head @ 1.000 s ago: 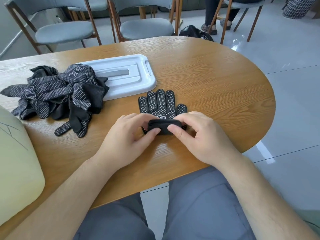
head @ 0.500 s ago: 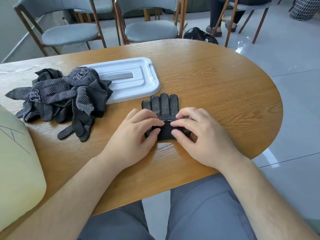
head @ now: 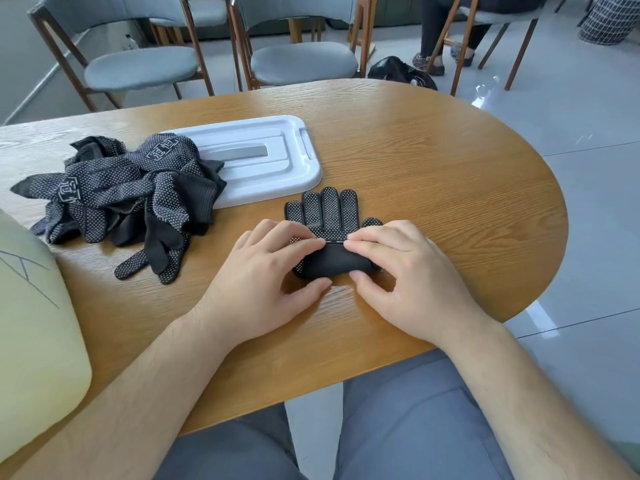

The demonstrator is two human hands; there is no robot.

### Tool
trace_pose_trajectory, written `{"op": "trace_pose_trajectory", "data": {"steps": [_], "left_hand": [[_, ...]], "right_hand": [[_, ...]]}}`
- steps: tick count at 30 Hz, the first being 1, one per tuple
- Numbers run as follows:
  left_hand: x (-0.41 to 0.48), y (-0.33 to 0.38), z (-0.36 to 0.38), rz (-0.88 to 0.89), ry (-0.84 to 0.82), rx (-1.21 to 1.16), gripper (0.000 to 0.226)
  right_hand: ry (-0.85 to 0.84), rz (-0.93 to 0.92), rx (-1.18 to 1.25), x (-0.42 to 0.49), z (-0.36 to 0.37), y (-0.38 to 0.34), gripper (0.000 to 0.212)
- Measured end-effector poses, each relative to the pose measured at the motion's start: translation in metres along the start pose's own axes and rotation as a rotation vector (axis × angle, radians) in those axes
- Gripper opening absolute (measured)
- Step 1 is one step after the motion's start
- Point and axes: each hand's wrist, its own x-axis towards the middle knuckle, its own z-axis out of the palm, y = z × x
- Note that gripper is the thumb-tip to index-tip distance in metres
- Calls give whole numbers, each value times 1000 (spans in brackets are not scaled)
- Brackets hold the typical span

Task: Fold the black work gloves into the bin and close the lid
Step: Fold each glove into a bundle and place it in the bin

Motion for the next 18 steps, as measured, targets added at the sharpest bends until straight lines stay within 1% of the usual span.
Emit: {"op": "trace_pose_trajectory", "data": {"steps": [3,6,8,11,13,15,18], "left_hand": [[0,-1,1,-4,0,4,46],[1,-2,0,6,33,-60,34],[1,-1,-3,-6,54,-156,28],[3,0,-5,-67,54,-270,30],[6,1,-5,-111,71,-319,32],[10,1,-3,-133,96,-331,32],[16,-3,2,-125,132,-248,24]], "right_hand": [[18,-7,25,2,1,2,37],[12,-4,104,-1,-2,3,32],[-12,61,207,-4,-9,1,31],[-75,171,302,-1,-15,-1,36],[-103,190,288,6,-16,-1,34],[-100,171,255,14,-14,0,27],[-28,111,133,20,-5,6,22]]}}
